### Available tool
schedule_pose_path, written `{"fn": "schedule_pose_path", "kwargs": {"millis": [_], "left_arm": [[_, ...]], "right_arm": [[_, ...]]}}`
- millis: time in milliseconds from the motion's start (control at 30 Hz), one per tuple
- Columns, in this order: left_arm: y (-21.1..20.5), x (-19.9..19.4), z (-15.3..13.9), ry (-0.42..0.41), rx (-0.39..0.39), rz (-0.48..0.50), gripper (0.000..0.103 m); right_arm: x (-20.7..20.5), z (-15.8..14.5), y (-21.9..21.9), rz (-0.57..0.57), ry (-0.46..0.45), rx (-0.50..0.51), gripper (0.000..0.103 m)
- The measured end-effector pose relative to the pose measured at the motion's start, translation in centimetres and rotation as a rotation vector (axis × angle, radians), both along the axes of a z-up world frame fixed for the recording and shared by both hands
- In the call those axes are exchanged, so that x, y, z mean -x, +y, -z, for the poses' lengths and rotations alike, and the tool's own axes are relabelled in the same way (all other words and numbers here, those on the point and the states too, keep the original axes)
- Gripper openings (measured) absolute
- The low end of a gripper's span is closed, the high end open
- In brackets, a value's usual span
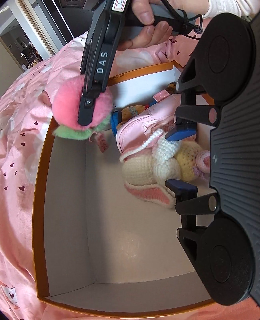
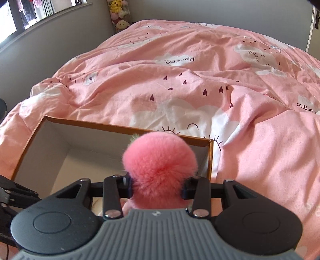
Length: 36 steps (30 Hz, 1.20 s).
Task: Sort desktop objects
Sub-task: 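Lower and release bunny in box with left tool while right tool releases pompom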
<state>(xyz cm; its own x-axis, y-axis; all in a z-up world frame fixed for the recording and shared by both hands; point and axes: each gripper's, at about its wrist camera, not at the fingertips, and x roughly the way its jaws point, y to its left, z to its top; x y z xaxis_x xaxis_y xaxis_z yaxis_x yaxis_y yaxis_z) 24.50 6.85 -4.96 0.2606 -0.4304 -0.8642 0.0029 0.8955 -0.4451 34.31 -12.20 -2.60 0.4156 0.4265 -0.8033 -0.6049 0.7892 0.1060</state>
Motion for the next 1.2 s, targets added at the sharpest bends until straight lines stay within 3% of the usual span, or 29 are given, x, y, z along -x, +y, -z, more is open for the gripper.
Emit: {"fn": "schedule_pose_path", "kwargs": {"millis": [167,433,633,800,1067,1200], "left_arm": [[-0.1,-0.2,0.5,0.007,0.039,-0.003,0.048],[-0.8,-0.5,1.0,0.007,0.066,-0.002,0.046],[-0.9,-0.4,0.9,0.005,0.057,0.001,0.046],[-1.1,-0.4,1.0,-0.004,0.048,0.009,0.046],[-1.4,-0.2,0.5,-0.025,0.02,0.014,0.049],[-1.6,0.0,0.2,-0.041,-0.004,0.011,0.05]], "right_arm": [[-0.1,1.2,0.4,0.001,-0.007,0.078,0.048],[0.1,0.6,0.0,-0.013,-0.038,0.086,0.049],[-0.3,1.1,1.6,-0.031,-0.065,0.089,0.029],[-1.4,3.0,2.4,0.0,-0.049,0.163,0.019],[-0.3,2.0,1.9,-0.014,-0.069,0.171,0.02],[1.1,1.1,1.3,-0.018,-0.078,0.178,0.027]]}}
